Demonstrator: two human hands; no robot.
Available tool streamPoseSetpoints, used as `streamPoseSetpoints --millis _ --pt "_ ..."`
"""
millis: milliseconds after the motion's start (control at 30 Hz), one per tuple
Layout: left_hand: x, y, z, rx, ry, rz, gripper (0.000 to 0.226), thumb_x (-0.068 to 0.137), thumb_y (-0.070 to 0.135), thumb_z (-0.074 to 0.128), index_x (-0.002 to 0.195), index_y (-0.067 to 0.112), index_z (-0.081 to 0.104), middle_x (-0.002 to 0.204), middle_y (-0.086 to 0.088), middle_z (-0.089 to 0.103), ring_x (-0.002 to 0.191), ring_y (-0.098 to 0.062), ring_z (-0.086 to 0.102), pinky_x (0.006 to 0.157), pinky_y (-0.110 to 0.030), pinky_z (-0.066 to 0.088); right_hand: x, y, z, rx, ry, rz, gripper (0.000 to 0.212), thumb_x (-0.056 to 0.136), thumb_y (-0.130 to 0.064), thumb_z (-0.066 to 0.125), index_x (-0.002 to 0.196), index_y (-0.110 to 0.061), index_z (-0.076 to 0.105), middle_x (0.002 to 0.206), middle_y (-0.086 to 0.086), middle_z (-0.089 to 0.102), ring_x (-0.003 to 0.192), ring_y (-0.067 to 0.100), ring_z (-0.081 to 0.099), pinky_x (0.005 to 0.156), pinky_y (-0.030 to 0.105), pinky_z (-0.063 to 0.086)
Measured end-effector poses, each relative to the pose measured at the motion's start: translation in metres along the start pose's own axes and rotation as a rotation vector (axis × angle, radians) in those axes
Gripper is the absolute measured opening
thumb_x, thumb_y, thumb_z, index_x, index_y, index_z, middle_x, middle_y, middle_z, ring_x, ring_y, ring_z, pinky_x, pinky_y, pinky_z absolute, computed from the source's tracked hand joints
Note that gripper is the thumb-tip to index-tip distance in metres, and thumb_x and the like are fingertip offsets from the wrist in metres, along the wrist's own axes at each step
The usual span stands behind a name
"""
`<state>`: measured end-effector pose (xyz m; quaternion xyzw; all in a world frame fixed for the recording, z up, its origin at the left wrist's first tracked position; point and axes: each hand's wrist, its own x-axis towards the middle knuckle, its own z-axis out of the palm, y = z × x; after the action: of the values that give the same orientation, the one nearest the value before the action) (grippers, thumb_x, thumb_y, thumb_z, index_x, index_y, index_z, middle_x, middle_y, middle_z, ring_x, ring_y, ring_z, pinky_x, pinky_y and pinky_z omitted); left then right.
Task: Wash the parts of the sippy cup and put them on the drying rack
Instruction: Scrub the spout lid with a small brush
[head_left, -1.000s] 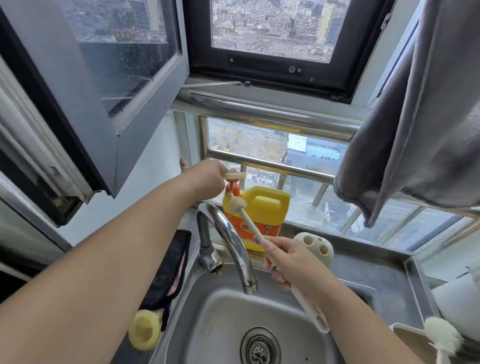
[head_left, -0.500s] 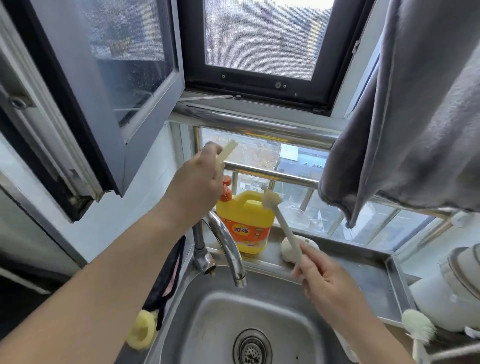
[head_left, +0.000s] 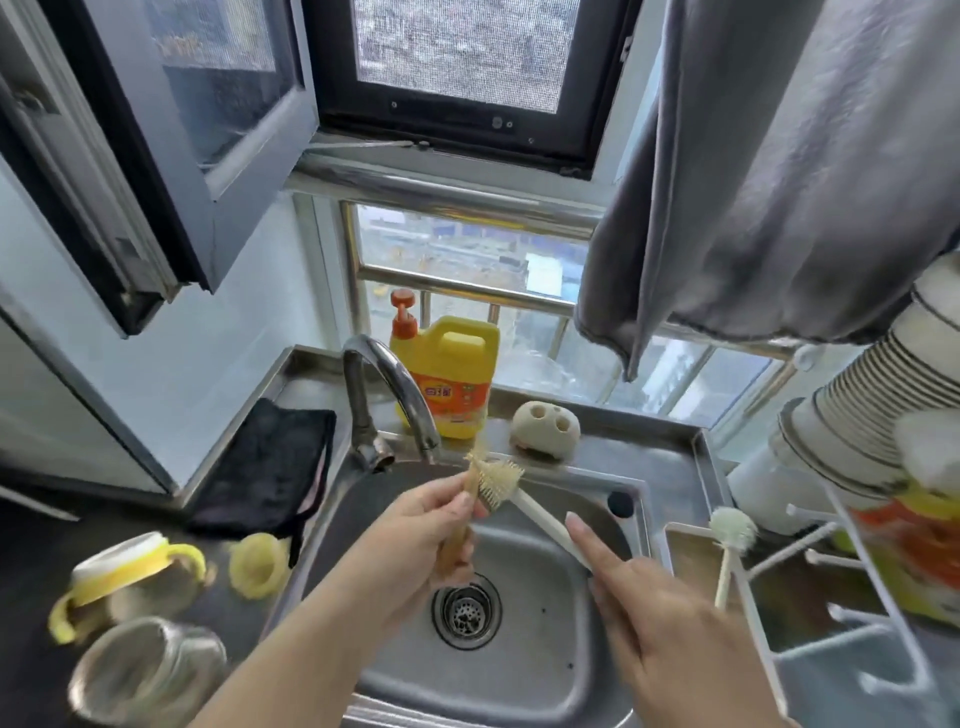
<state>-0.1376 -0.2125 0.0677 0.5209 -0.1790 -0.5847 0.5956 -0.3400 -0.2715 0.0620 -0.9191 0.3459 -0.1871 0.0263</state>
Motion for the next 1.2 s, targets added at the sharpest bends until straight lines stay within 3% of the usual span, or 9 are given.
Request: streamPoseSetpoints --millis 133,233,400,600,733,800,933,1033,1200 --pt "0.001 -0.009 -0.003 0.057 0.04 -0.019 0.028 0.098 0.0 0.04 0.109 0.007 0.065 0.061 0.002 0.05 0.046 -0.005 0.043 0.039 -0.017 0.037 -0.01 0.0 -0.001 -0.097 0.016 -0.021 0.063 0.074 -0.027 0.048 0.135 -0.041 0.044 0.061 -0.01 0.045 0.042 0.01 0.043 0.039 0.022 0.03" --pt "0.001 -0.011 -0.004 0.063 0.028 -0.025 0.027 0.097 0.001 0.044 0.111 0.008 0.066 0.065 0.002 0.049 0.047 -0.007 0.043 0.04 -0.018 0.038 -0.005 0.006 -0.001 -0.068 0.011 0.047 0.072 0.068 -0.018 0.073 0.133 -0.04 0.051 0.062 -0.007 0.047 0.041 0.012 0.046 0.036 0.022 0.027" --pt "-0.002 -0.005 -0.01 0.021 0.043 0.012 0.028 0.096 -0.002 0.042 0.111 0.004 0.065 0.065 0.0 0.054 0.048 -0.006 0.044 0.042 -0.016 0.038 -0.003 0.0 0.005 -0.079 0.043 -0.065 0.06 0.073 -0.02 0.052 0.128 -0.041 0.047 0.06 -0.008 0.047 0.037 0.011 0.04 0.039 0.019 0.02" --pt "-0.005 0.0 -0.011 0.015 0.061 0.052 0.026 0.096 -0.002 0.042 0.112 0.001 0.062 0.074 -0.002 0.052 0.053 -0.009 0.045 0.044 -0.018 0.04 0.014 -0.006 0.014 -0.113 0.001 -0.093 0.084 0.038 -0.003 0.081 0.119 -0.023 0.067 0.071 -0.011 0.06 0.044 0.011 0.052 0.035 0.02 0.03" --pt "-0.005 0.0 -0.014 0.06 0.096 0.062 0.026 0.097 -0.002 0.041 0.11 0.003 0.063 0.07 -0.003 0.054 0.056 -0.009 0.045 0.047 -0.019 0.041 0.018 -0.013 0.015 -0.088 0.013 -0.105 0.074 0.06 -0.018 0.07 0.13 -0.036 0.055 0.057 -0.012 0.031 0.037 0.011 0.032 0.036 0.021 0.018" --pt "-0.007 0.001 -0.013 0.02 0.084 0.062 0.025 0.095 -0.003 0.044 0.108 0.004 0.065 0.069 -0.001 0.055 0.058 -0.01 0.046 0.048 -0.019 0.042 0.024 -0.013 0.012 -0.099 0.033 -0.062 0.078 0.059 -0.015 0.077 0.129 -0.039 0.054 0.055 -0.01 0.025 0.038 0.01 0.021 0.036 0.02 0.015" --pt "-0.008 0.004 -0.013 -0.043 0.061 0.091 0.026 0.093 -0.005 0.044 0.106 0.002 0.066 0.08 -0.007 0.064 0.06 -0.01 0.051 0.049 -0.02 0.048 0.021 -0.014 0.016 -0.061 0.022 -0.145 0.086 0.044 -0.008 0.088 0.122 -0.032 0.063 0.053 -0.01 0.029 0.035 0.011 0.028 0.034 0.02 0.02" --pt "-0.008 0.003 -0.013 -0.028 0.069 0.111 0.026 0.092 -0.006 0.046 0.109 -0.001 0.065 0.082 -0.009 0.066 0.06 -0.009 0.054 0.051 -0.019 0.049 0.021 -0.011 0.014 -0.026 0.025 -0.137 0.08 0.048 -0.009 0.088 0.121 -0.031 0.065 0.058 -0.012 0.052 0.038 0.011 0.043 0.033 0.017 0.029" --pt "-0.01 0.001 -0.007 -0.057 0.081 0.174 0.023 0.083 -0.002 0.054 0.101 0.002 0.068 0.079 -0.008 0.069 0.061 -0.01 0.055 0.051 -0.017 0.047 0.022 -0.009 0.005 -0.05 0.081 -0.159 0.071 0.057 -0.005 0.072 0.122 -0.034 0.064 0.059 -0.012 0.051 0.038 0.01 0.043 0.035 0.017 0.028"
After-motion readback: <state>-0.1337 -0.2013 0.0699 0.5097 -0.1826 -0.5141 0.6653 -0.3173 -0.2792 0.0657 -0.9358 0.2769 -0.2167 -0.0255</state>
